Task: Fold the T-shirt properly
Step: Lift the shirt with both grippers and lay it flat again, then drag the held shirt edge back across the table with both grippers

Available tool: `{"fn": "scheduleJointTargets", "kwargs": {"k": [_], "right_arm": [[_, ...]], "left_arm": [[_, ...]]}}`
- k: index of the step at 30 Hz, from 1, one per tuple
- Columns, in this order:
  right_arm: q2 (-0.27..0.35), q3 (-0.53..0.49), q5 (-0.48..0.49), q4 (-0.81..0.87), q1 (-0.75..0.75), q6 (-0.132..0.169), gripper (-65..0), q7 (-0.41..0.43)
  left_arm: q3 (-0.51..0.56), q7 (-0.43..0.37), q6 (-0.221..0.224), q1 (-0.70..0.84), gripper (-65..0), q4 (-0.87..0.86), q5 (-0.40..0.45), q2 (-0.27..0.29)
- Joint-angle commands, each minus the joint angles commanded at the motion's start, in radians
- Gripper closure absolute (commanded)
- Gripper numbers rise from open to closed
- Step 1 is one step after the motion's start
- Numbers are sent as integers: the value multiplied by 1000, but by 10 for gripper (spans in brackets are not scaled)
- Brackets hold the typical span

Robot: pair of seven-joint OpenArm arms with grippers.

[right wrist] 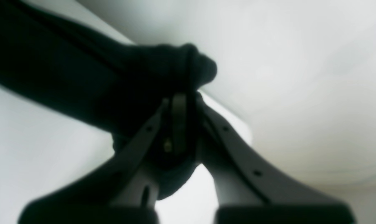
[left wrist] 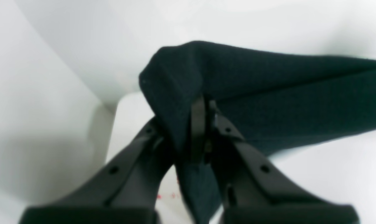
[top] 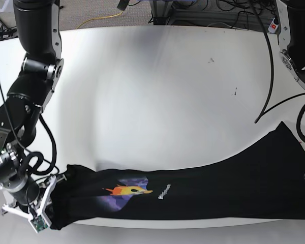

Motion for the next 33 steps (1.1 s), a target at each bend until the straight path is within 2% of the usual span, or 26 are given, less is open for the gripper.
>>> {"fn": "scheduleJointTargets", "kwargs": {"k": [6,9,13,19,22,26,33], "right_arm": [[-12,54,0,64,-193,0,0,0],[-12,104,63,77,-302,0,0,0],[-6,152,132,75,-411,0,0,0],[-2,167,175,75,-578,0,0,0],[5,167,189,77,-640,0,0,0],[41,160,187,74,-710,0,0,0],[69,160,180,69,-787,0,0,0]], "left_arm": [[-61,0,-23,207,0,110,0,75],[-83,0,-43,338,0,144,0,92],[-103,0,-91,462,0,149,0,133],[-124,0,-183,643,0,149,6,138],[-124,-2,-183,710,0,147,9,132],[-124,-2,-183,804,0,144,17,123],[-130,-5,-183,888,0,141,61,112]]}}
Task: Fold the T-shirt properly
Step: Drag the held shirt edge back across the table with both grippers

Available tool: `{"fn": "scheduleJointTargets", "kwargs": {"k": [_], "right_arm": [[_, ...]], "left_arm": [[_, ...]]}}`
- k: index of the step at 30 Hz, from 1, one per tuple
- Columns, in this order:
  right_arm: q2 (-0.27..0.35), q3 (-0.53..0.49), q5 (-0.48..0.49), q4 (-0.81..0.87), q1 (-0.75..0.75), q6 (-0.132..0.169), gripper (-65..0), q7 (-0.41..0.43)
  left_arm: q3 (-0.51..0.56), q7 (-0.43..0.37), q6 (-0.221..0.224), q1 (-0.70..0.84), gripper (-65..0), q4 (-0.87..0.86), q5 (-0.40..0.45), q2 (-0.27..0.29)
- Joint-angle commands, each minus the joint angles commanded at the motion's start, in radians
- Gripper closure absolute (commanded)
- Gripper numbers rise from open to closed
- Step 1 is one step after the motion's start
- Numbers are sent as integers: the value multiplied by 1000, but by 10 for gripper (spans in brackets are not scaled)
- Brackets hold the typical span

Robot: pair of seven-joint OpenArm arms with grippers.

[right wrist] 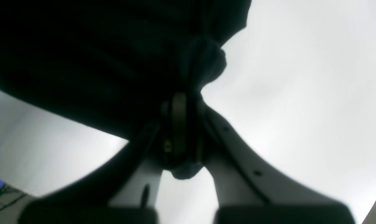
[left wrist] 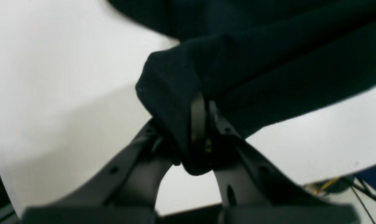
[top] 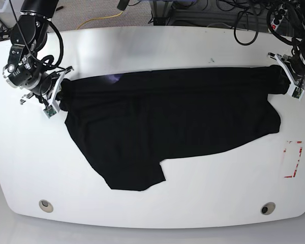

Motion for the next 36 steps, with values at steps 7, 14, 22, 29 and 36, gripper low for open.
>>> {"fn": "scheduleJointTargets", "kwargs": {"k": [7,14,22,29,36], "right_arm": [[25,5,-2,-66,-21,0,0,0],[28,0,0,-83,-21,0,0,0],[26,-2,3,-84,-15,0,0,0],[5,-2,-2,-84,-15,0,0,0],[-5,-2,6,-84,-8,0,0,0]], "left_arm": [[-34,0,0,32,0,5,26,2],[-41,0,0,29,0,8,29,6],[0,0,0,-29,0,106,28,2],[-40,6,0,-74,0,104,34,-60],[-28,6,0,-84,0,103,31,-78]]}}
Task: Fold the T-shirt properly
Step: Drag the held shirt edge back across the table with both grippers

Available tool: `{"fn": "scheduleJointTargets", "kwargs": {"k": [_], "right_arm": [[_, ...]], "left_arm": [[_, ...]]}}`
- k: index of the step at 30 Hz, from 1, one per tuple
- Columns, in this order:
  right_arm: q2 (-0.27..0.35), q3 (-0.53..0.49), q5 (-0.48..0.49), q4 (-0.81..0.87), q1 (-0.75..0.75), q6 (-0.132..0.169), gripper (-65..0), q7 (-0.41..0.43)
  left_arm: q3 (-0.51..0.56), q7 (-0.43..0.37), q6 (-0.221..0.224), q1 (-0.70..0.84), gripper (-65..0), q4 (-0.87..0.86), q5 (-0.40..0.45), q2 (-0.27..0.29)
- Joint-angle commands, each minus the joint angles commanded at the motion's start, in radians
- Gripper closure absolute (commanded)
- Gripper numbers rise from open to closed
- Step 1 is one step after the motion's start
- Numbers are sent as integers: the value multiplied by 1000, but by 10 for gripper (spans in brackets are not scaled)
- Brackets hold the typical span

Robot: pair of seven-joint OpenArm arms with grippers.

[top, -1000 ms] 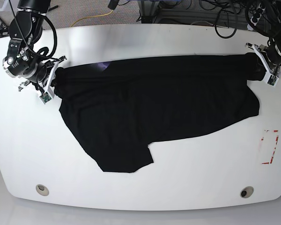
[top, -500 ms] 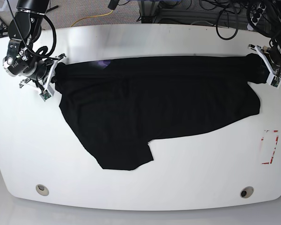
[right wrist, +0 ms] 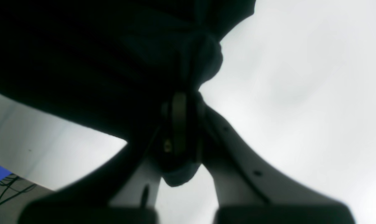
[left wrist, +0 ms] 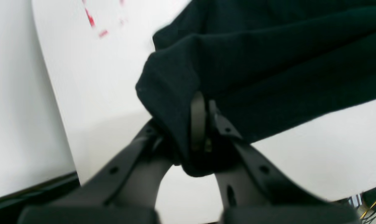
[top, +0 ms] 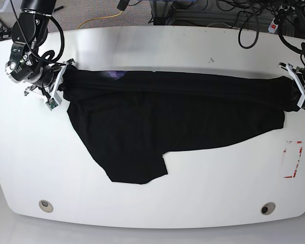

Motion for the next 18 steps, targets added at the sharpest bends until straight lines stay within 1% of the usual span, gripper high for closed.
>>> {"fn": "scheduleJointTargets", "kwargs": {"k": [2,4,8,10,12,14,16,18], "right_arm": [[-25,0,-8,0,34,0,0,0],[-32,0,-9,-2,60,0,0,0],[-41,-2,-9,-3,137,0,0,0],[-55,-2,-9,-14,186,0,0,0],[-69,-2,-9,-51,253,0,0,0],[-69,-3,-9,-87,305,0,0,0],[-69,-3,-9,-150,379,0,0,0],[-66,-3,-11,-219,457,0,0,2]], "left_arm": [[9,-2,0,-28,0,0,2,5],[29,-2,0,-72,0,-2,12,40],[41,-2,0,-147,0,-2,83,120],[81,-2,0,-192,0,-11,117,155],[158,-2,0,-247,0,-23,190,187],[195,-2,0,-284,0,-28,253,209],[222,-2,0,-341,0,-34,319,264],[226,-2,0,-402,0,-37,370,313]]}}
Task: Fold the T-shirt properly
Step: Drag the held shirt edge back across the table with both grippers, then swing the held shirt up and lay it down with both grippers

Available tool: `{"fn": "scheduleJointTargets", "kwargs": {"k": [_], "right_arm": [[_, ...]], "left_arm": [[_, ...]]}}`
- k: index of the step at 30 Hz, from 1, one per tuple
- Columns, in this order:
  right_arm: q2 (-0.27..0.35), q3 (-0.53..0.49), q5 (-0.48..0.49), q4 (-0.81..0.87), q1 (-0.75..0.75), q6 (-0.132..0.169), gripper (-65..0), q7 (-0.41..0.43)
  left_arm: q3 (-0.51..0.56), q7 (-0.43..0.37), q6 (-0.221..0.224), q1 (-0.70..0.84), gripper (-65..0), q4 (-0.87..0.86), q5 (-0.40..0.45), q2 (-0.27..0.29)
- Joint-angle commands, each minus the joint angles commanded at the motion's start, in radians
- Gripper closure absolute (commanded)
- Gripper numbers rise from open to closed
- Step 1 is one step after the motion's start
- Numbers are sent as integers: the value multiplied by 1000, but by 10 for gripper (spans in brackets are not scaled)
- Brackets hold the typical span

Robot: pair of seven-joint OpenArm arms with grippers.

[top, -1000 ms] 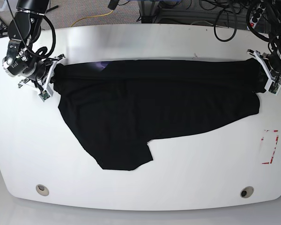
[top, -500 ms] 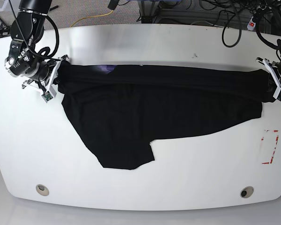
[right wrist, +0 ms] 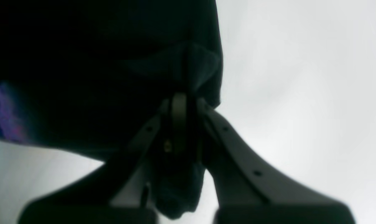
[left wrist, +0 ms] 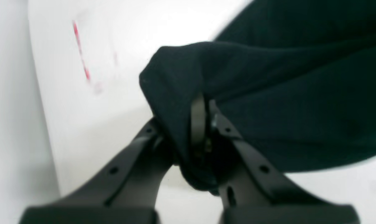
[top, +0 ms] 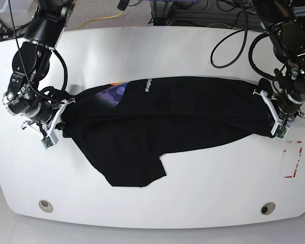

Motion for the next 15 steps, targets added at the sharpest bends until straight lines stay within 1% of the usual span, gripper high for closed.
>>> {"fn": "scheduleJointTargets", "kwargs": {"k": [1,3,6,8,11,13,15], "right_arm": [[0,0,0,-32,38,0,0,0],[21,0,0,-98,120,0,0,0],[35,-2,0,-190,239,0,0,0],[46,-11,0,-258,328,0,0,0],[81,-55,0,-331,439,0,0,2],[91,-75,0,-365,511,0,0,2],[100,-83,0,-381,572,0,0,2]], "left_arm": [[0,0,0,-32,0,-3,20,20],[3,0,0,-95,0,-17,55,60],[48,0,0,-175,0,-28,94,83],[75,0,0,-216,0,-28,107,89],[83,0,0,-288,0,-26,107,84],[77,0,0,-345,0,-26,107,83],[77,0,0,-397,0,-25,107,68]]}}
